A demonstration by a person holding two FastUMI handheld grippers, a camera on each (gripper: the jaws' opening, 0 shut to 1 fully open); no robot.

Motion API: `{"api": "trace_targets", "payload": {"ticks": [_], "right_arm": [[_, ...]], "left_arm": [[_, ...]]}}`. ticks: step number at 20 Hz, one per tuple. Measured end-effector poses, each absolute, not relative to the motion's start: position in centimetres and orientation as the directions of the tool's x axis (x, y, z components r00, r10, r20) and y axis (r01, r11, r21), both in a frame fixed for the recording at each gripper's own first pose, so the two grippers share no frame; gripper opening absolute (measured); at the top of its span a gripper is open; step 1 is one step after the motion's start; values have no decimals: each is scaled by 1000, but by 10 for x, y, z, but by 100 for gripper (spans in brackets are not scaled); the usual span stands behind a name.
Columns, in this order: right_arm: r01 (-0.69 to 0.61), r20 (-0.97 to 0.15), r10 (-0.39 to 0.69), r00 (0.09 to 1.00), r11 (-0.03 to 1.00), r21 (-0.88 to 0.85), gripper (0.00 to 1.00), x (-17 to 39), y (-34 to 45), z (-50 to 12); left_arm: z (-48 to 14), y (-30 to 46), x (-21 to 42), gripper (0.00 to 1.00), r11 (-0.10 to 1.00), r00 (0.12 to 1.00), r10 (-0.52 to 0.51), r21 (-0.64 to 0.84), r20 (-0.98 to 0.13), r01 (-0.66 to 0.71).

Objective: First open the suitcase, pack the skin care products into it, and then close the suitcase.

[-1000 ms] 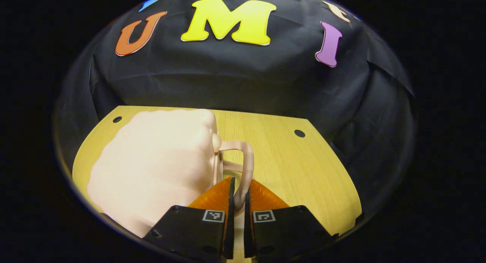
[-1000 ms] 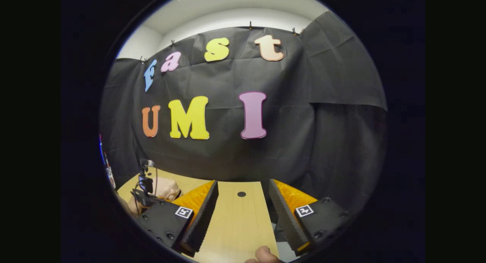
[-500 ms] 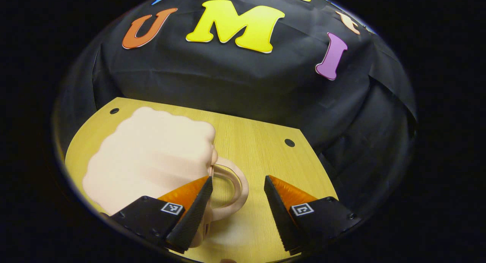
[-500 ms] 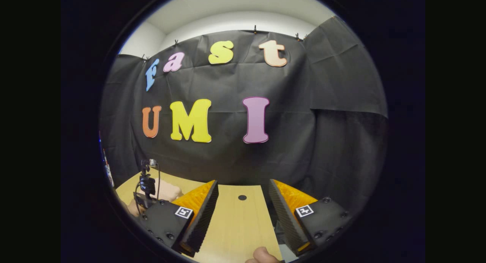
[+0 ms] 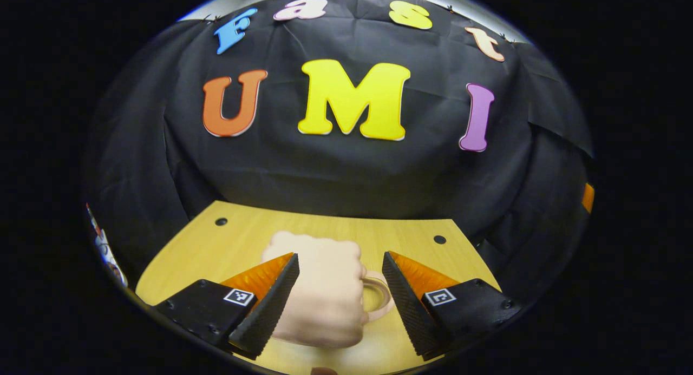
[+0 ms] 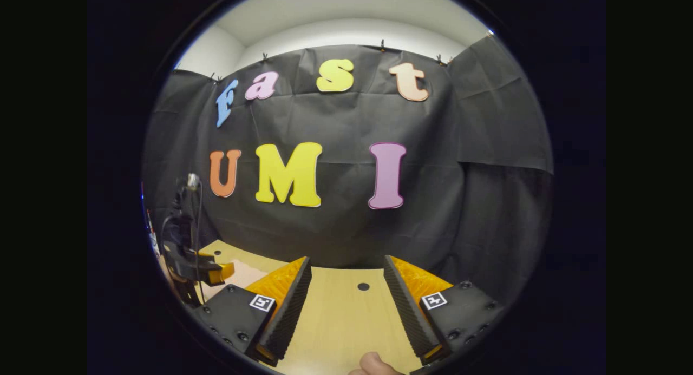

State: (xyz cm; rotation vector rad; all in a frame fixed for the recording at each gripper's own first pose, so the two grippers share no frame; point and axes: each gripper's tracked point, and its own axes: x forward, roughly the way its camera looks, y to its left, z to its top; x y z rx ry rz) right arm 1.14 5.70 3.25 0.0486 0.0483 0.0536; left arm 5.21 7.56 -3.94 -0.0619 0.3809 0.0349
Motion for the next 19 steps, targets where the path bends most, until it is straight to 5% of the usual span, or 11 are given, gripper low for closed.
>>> {"api": "trace_targets", "payload": {"ticks": [6, 19], "right_arm": [[-73, -33, 74, 997, 997, 39, 80, 21, 108, 41], [-107, -45, 109, 993, 993, 44, 79, 29, 163, 42]], "left_arm": [[38, 97, 33, 98, 1000, 985, 31, 9, -168, -29], [60, 107, 8, 98, 1000, 996, -22, 6, -83, 23]]}}
